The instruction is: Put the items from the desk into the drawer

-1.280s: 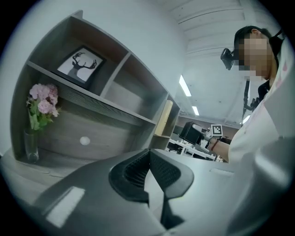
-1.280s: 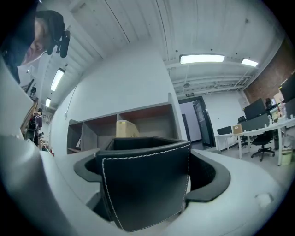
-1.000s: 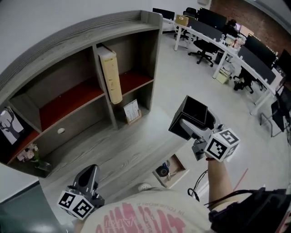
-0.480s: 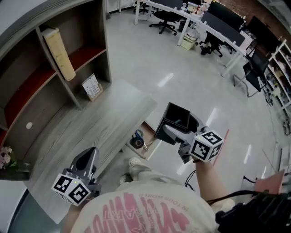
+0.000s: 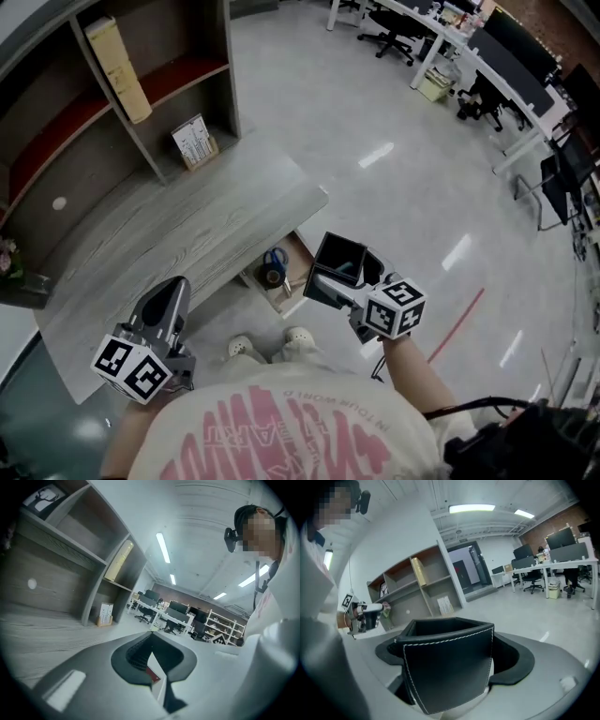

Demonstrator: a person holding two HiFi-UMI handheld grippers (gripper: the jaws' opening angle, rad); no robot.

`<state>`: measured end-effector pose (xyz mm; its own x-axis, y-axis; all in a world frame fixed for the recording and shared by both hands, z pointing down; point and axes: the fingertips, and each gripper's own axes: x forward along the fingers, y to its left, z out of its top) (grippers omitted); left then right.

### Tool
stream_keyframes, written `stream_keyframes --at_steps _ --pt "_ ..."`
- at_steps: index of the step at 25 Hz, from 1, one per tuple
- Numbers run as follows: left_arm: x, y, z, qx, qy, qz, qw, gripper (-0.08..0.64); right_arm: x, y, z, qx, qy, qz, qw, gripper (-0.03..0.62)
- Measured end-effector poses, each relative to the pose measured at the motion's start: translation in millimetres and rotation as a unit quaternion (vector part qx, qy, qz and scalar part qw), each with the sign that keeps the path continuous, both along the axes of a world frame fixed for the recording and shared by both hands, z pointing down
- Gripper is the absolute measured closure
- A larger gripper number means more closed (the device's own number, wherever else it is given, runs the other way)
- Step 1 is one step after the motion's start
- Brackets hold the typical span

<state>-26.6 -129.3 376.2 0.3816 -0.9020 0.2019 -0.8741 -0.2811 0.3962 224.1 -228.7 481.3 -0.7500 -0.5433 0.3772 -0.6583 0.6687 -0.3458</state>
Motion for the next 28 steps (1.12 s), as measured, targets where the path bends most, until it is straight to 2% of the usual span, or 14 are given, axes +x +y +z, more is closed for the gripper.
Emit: stream_keyframes --at_steps 4,7,13,17,21,28 --pt "12.6 2.4 3.6 -0.004 0.013 -0.070 0.9974 0.540 -6.0 -8.8 45.4 -0.022 0.037 -0.063 0.997 0.061" --pt "25.1 22.8 14.8 -0.028 0.003 -0.098 0.9948 0.540 -15.6 -12.8 71.4 -0.038 0.050 -0.107 0.992 0.061" --pt "9.2 74.6 28.6 -0.066 -0.003 -0.194 0.9787 0.540 -39.6 -23.4 122.5 -0.051 0.098 -0.183 0.977 0.061" --pt "-4.4 96.9 30.2 -0.075 -0.011 -0.249 0.9656 0.540 -50.6 -35.1 153.1 -0.072 0.122 -0.193 0.971 0.061" --pt "-11.2 114.7 28.2 -0.081 -0.013 -0.281 0.9563 0.540 -62.6 -40.4 174.5 -0.085 0.155 -0.190 0.966 0.061" --pt "-24.1 138.3 31.0 -0.088 -0.010 -0.333 0.9388 0.540 -80.2 -39.2 209.8 -0.100 0.220 -0.214 0.946 0.061"
